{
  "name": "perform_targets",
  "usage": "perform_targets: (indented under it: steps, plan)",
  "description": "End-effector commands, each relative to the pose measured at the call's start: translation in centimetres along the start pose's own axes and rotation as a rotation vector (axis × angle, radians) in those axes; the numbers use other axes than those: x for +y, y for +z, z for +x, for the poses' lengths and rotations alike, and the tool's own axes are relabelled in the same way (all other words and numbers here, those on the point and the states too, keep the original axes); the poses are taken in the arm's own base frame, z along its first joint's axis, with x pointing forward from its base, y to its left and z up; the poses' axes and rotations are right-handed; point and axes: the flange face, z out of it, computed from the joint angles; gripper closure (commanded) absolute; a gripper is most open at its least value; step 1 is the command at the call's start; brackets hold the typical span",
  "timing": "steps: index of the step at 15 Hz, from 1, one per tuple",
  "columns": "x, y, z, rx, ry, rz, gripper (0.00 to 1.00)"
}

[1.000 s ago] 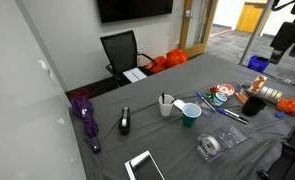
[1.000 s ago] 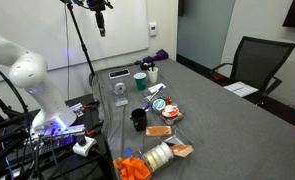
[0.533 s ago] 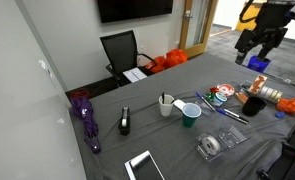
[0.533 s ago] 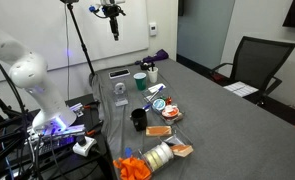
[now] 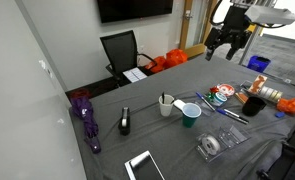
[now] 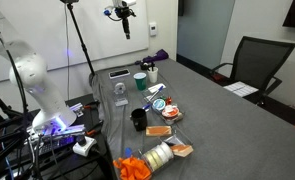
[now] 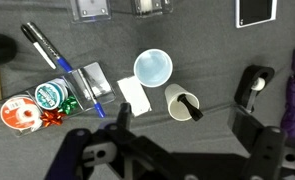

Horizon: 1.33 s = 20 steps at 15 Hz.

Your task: Move the tongs from the white cup to the green cup

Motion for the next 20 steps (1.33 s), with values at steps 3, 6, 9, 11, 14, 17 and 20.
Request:
perform_targets:
  steps: [3,6,9,11,14,17,20]
  plan:
    - [-2.0,2.0,3.3,0.066,0.178,0.113,0.0]
    - [-2.4,2.8,4.5,0.077,0.306,0.162,0.0]
    - [-2.1,2.9,4.1,0.071,0.314,0.157,0.0]
    - [-2.1,2.9,4.2,0.068,0.333,0.164,0.0]
    - [-2.2,2.8,4.3,0.069,0.338,0.167,0.0]
    - [-2.3,2.8,4.6,0.086,0.389,0.211,0.0]
    - [-3.9,7.8,6.3,0.122,0.474,0.199,0.0]
